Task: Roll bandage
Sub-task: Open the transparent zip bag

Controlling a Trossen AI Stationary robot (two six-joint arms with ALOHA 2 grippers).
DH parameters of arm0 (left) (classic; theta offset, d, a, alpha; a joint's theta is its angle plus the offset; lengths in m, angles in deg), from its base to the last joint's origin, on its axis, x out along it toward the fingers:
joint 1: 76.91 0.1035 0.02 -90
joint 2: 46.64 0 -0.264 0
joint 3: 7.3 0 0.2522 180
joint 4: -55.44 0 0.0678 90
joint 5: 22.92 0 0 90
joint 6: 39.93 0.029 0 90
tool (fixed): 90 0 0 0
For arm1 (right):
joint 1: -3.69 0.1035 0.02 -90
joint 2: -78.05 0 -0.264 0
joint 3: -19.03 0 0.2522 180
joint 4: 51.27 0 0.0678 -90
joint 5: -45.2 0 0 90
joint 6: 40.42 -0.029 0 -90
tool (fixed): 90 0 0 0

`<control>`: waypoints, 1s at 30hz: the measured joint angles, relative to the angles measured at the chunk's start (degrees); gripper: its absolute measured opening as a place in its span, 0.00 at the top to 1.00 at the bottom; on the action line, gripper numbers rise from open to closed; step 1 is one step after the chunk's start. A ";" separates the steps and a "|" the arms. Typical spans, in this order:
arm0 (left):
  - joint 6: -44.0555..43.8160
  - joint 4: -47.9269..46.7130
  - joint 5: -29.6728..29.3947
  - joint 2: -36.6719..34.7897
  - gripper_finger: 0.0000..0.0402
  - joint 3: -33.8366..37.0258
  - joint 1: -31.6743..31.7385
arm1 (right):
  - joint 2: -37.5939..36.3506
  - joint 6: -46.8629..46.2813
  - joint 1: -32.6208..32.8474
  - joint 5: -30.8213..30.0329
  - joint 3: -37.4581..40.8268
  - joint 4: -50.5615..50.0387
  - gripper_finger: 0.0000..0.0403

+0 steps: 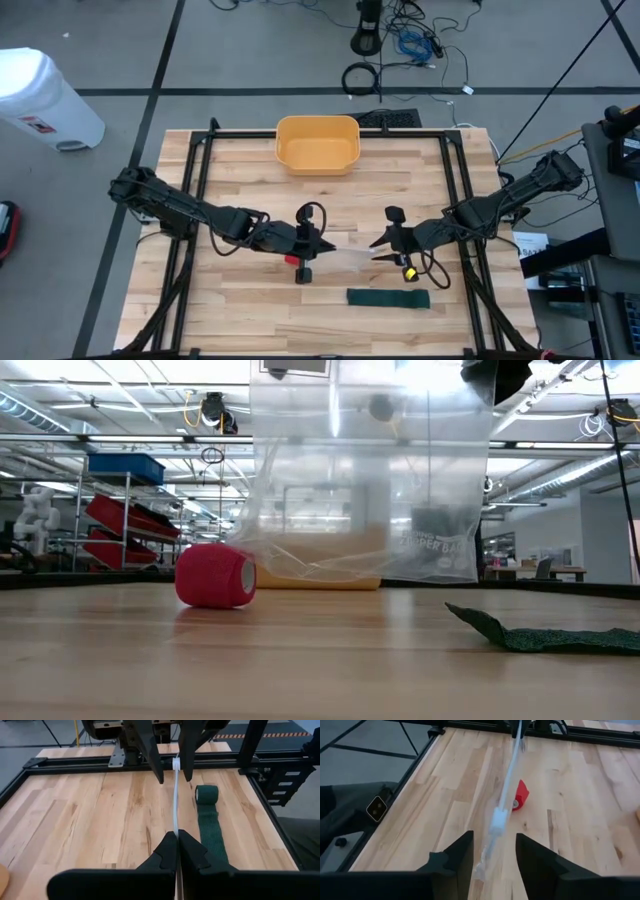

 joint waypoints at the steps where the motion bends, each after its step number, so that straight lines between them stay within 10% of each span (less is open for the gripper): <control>1: 0.02 0.00 0.00 0.00 1.00 0.00 -0.01 | 0.00 0.24 0.00 0.14 0.00 -0.02 0.68; 30: -1.49 -1.99 0.09 0.00 0.99 0.00 0.00 | 0.00 2.11 -0.02 0.51 0.00 -0.25 0.76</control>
